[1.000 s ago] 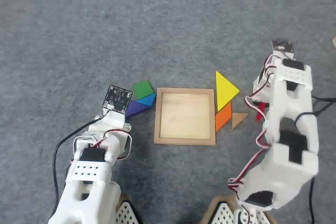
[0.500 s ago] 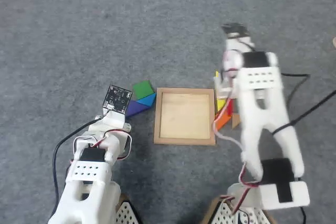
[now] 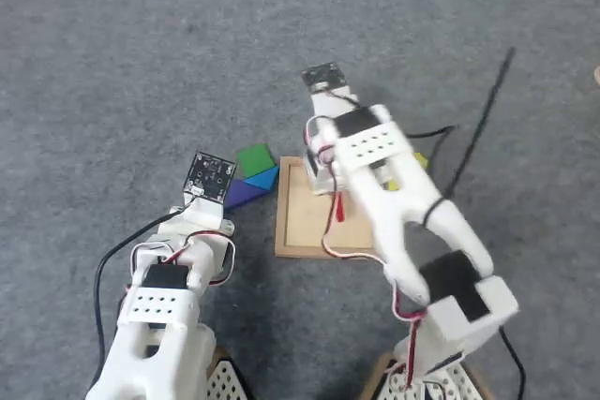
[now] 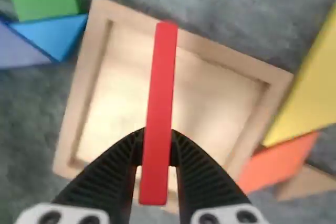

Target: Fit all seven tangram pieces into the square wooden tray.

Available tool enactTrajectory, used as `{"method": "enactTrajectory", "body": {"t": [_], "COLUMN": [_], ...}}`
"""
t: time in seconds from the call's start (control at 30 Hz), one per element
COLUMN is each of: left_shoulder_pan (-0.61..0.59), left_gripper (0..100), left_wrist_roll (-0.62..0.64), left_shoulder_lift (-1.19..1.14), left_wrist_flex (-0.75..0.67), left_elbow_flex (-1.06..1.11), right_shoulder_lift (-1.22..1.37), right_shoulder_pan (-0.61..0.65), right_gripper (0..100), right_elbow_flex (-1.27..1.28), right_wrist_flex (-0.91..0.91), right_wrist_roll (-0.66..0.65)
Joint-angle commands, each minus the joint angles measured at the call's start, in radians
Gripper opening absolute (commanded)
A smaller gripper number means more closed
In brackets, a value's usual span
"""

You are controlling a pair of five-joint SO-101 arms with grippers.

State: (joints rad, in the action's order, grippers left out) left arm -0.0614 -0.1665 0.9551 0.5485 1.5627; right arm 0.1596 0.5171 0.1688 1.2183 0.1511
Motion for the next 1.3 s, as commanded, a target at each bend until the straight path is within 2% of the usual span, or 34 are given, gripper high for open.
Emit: {"method": "enactTrajectory", "body": {"t": [0.0,0.17,0.43,0.57,0.7,0.83,0.9,1.07,1.27], "left_shoulder_pan": [0.0,0.0,0.0,0.0,0.0,0.0,0.0,0.0,0.0], "left_gripper": [1,1,1,1,1,1,1,1,1], "left_wrist_roll": [0.002,0.002,0.002,0.002,0.002,0.002,0.002,0.002,0.002], "left_shoulder_lift": [-0.002,-0.002,-0.002,-0.002,-0.002,-0.002,-0.002,-0.002,-0.002], "left_wrist_flex": [-0.015,-0.015,-0.015,-0.015,-0.015,-0.015,-0.015,-0.015,-0.015], "left_elbow_flex": [-0.042,-0.042,-0.042,-0.042,-0.042,-0.042,-0.042,-0.042,-0.042], "right_shoulder_lift": [0.005,0.008,0.016,0.018,0.018,0.018,0.018,0.016,0.005], "right_shoulder_pan": [0.012,0.013,-0.016,-0.047,-0.045,-0.047,-0.05,-0.071,-0.124], "right_gripper": [0.7,0.7,1.7,13.8,25.1,33.4,31.8,16.1,14.7], "right_elbow_flex": [-0.029,-0.029,-0.006,0.009,0.043,0.048,0.048,0.072,0.118], "right_wrist_flex": [-0.054,-0.05,-0.076,-0.097,-0.097,-0.094,-0.09,-0.094,-0.087], "right_wrist_roll": [0.101,0.319,0.508,0.509,0.652,0.667,0.669,0.664,0.663]}}
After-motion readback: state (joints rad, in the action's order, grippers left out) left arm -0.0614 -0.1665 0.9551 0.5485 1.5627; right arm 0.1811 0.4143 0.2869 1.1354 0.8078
